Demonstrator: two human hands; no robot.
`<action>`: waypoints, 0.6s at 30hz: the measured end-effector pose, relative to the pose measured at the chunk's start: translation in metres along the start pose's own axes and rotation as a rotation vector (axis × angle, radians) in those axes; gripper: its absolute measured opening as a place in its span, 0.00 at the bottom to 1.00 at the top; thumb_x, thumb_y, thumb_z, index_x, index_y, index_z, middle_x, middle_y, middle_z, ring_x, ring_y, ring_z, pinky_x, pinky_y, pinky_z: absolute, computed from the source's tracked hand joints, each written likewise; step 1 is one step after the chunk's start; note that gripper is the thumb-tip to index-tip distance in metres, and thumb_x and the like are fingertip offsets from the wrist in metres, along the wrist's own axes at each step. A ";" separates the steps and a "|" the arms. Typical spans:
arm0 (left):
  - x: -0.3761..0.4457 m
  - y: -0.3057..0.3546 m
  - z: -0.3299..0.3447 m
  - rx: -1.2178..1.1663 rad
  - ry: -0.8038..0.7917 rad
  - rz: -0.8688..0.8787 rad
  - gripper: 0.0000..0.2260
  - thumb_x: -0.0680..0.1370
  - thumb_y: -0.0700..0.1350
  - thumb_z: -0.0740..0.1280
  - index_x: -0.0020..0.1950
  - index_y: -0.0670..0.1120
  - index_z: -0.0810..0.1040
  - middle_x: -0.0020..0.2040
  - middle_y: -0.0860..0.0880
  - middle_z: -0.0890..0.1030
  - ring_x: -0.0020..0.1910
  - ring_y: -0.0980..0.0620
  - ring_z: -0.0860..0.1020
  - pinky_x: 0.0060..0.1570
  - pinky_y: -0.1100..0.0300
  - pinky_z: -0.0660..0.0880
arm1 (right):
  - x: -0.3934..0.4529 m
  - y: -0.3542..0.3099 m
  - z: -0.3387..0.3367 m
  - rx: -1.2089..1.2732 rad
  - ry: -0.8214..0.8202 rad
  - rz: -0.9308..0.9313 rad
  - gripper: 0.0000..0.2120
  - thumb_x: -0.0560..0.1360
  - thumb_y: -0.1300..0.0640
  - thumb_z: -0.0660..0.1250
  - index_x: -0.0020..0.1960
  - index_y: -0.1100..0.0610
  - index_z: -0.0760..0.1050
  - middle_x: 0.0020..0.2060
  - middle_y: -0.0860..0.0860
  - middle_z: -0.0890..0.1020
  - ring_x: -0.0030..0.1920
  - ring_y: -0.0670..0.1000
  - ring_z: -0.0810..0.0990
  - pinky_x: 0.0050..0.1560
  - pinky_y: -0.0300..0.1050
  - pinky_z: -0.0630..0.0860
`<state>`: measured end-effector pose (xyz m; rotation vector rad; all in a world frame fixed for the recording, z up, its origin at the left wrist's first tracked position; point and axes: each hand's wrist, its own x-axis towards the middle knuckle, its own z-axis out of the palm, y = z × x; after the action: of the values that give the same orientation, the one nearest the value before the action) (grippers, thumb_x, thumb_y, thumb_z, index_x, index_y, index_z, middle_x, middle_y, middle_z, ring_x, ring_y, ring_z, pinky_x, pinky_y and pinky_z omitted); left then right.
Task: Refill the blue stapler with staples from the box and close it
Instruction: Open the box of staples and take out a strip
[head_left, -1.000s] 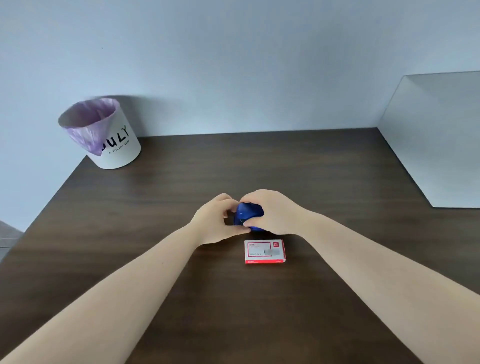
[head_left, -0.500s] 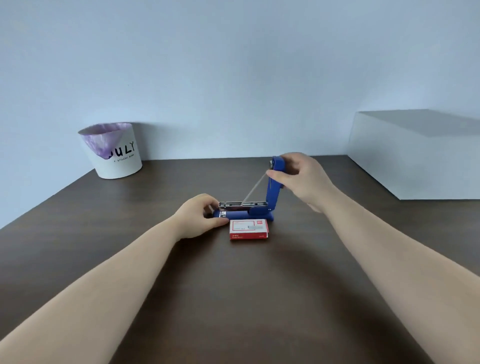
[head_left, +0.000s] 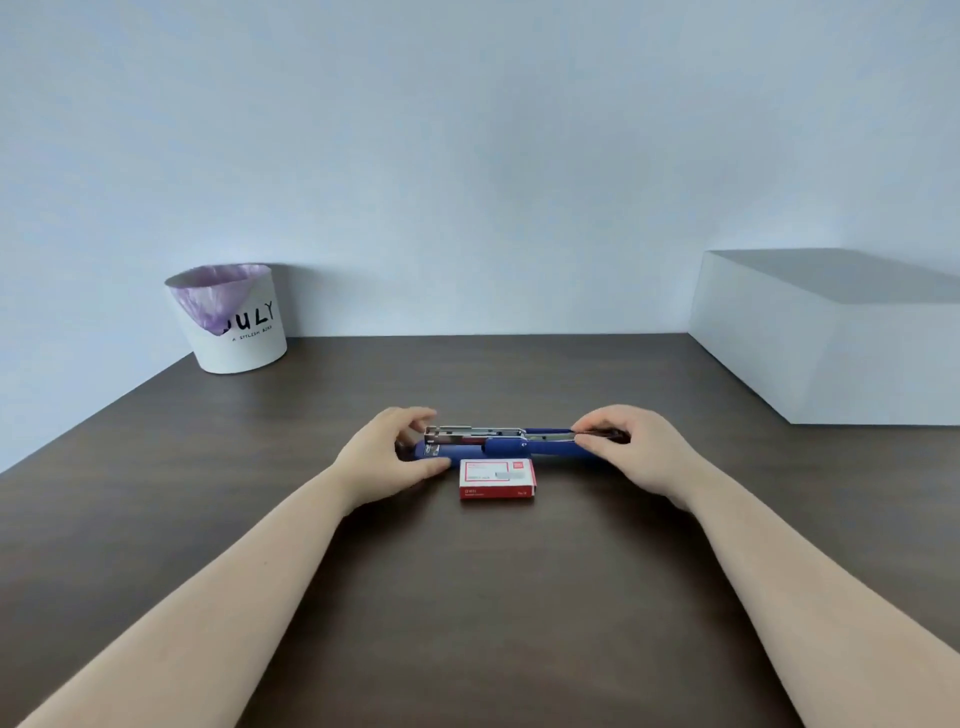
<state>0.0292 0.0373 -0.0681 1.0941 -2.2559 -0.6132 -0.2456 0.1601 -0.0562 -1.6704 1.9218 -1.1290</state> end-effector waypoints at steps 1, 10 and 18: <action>-0.002 0.002 0.000 -0.011 0.052 0.019 0.23 0.68 0.51 0.74 0.61 0.53 0.73 0.46 0.57 0.73 0.45 0.56 0.74 0.49 0.62 0.72 | 0.000 -0.002 0.001 0.014 0.016 -0.007 0.07 0.73 0.56 0.69 0.51 0.50 0.80 0.48 0.44 0.82 0.50 0.43 0.79 0.51 0.30 0.70; -0.020 0.042 0.006 0.032 0.115 0.005 0.21 0.58 0.70 0.65 0.43 0.59 0.78 0.26 0.56 0.75 0.30 0.59 0.74 0.36 0.62 0.70 | -0.002 -0.027 0.002 -0.039 0.215 -0.064 0.06 0.75 0.54 0.66 0.45 0.54 0.80 0.39 0.46 0.82 0.41 0.43 0.77 0.39 0.25 0.68; -0.023 0.061 0.019 0.212 -0.088 0.119 0.22 0.64 0.62 0.73 0.54 0.56 0.78 0.34 0.64 0.73 0.38 0.63 0.75 0.39 0.67 0.67 | -0.013 -0.038 0.021 -0.126 -0.118 -0.016 0.05 0.76 0.55 0.64 0.49 0.53 0.77 0.37 0.52 0.84 0.22 0.41 0.76 0.26 0.36 0.73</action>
<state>-0.0051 0.0930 -0.0512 1.0389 -2.4869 -0.3870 -0.2023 0.1661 -0.0430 -1.7783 1.9438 -0.9103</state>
